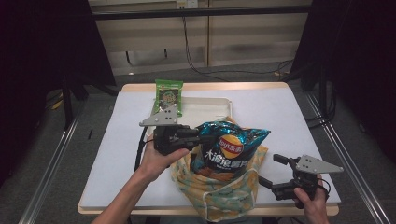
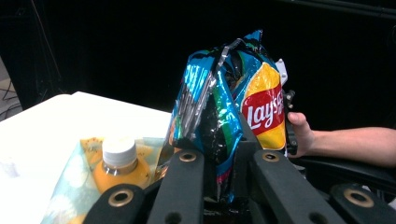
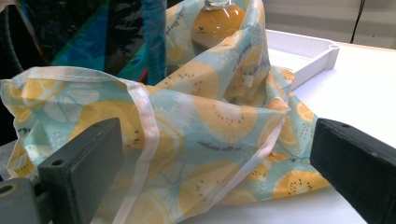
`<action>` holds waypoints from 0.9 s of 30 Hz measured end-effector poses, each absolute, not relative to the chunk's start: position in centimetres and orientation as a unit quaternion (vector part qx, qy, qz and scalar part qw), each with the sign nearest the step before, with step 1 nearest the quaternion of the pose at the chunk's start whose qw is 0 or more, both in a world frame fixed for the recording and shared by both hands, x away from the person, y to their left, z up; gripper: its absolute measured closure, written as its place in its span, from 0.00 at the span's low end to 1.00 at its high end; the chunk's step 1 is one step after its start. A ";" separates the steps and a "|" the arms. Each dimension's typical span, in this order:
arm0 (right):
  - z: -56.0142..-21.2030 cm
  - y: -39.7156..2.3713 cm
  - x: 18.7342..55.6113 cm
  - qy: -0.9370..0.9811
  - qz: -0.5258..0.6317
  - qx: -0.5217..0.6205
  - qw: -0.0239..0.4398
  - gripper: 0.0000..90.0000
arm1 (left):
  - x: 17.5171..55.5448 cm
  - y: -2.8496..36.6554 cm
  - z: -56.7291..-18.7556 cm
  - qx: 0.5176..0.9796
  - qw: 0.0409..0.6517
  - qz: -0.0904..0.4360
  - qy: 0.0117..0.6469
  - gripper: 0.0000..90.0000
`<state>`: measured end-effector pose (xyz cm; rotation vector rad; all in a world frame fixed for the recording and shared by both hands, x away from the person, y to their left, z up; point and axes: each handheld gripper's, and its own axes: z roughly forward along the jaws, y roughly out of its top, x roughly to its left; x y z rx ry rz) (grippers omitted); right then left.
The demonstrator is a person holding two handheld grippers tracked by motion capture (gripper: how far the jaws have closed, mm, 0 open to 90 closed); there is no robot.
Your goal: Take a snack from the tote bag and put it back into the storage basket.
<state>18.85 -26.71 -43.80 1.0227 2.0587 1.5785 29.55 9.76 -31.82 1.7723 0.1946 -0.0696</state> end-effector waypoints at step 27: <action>-43.7 -26.9 18.7 0.726 0.560 0.359 0.174 0.02 | 30.7 13.0 -29.2 0.743 0.660 0.000 0.108 0.95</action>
